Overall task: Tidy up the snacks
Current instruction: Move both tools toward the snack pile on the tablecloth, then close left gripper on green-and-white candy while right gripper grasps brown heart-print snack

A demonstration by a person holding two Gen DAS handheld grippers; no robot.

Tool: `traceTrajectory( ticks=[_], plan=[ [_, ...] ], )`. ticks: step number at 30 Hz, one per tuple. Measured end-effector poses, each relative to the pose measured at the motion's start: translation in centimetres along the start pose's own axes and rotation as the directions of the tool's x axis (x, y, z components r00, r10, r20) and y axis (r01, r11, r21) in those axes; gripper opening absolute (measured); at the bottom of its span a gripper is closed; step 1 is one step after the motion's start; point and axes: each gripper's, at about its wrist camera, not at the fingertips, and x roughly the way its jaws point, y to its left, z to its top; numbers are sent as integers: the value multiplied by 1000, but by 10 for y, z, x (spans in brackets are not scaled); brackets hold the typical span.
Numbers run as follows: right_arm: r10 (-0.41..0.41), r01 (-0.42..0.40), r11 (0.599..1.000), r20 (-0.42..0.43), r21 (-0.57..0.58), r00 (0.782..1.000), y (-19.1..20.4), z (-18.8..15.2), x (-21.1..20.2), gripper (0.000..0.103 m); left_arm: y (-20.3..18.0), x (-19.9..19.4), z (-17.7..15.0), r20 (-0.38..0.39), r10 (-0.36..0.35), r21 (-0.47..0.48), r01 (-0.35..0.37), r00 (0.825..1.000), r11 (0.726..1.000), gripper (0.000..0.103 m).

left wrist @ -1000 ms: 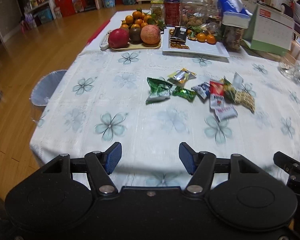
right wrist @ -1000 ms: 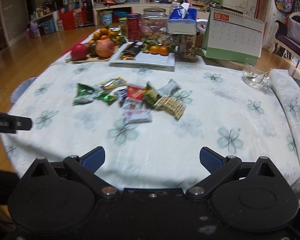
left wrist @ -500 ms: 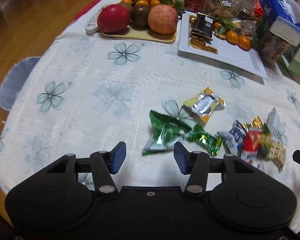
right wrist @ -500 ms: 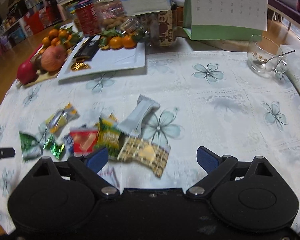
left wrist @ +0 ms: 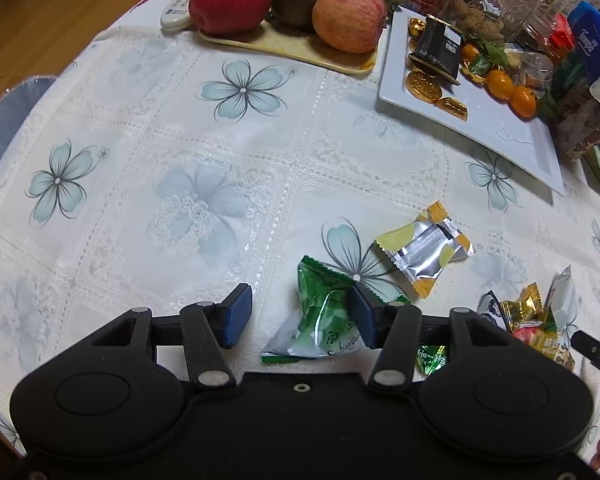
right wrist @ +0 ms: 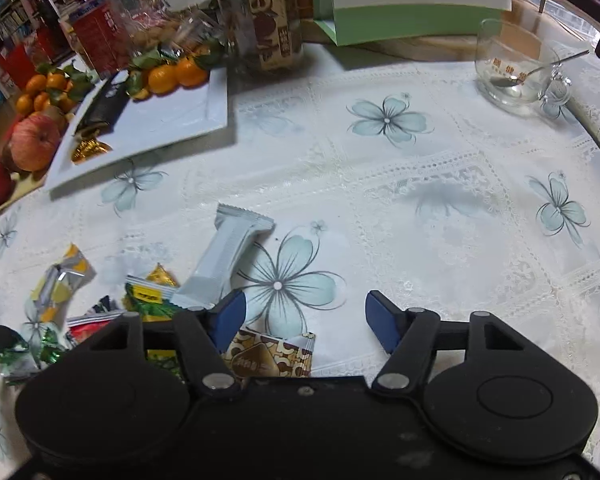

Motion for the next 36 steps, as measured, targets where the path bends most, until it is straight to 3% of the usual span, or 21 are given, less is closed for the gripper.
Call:
traceTrajectory(
  ticks=[4,10,13,15,18,22,26,30,36],
  plan=[
    [8,-10,999,-46,-32,999,3,-7,8,60,7,-1,0,-31,-16,-26,15,999,1000,61],
    [64,-83,986,-134,-145,989,15,-22,-3,60,16,1,-7,-160,-89,-44,83,983,996,61],
    [94,-120,978,-150,-172,984,20,-28,-10,60,14,-7,-9,-151,-93,-23,91,984,996,57],
    [99,-120,978,-126,-171,987,19,-28,-17,71,11,-19,-9,-104,-92,13,94,990,995,57],
    [115,-130,981,-105,-142,988,14,-23,-26,75,7,-29,-10,-64,-94,60,98,994,993,58],
    [132,-140,989,-141,-46,981,-1,-18,-29,79,1,-17,-13,-103,-93,54,99,990,994,58],
    [163,-152,986,-216,67,963,-16,-20,-23,79,-10,4,-19,-171,-96,52,107,981,993,59],
    [210,-173,973,-270,154,940,-22,-24,-16,79,-25,10,-19,-162,-106,83,120,981,989,60],
    [204,-159,972,-289,171,935,-16,-27,-10,79,-25,13,-14,-145,-135,70,147,980,987,60]
  ],
)
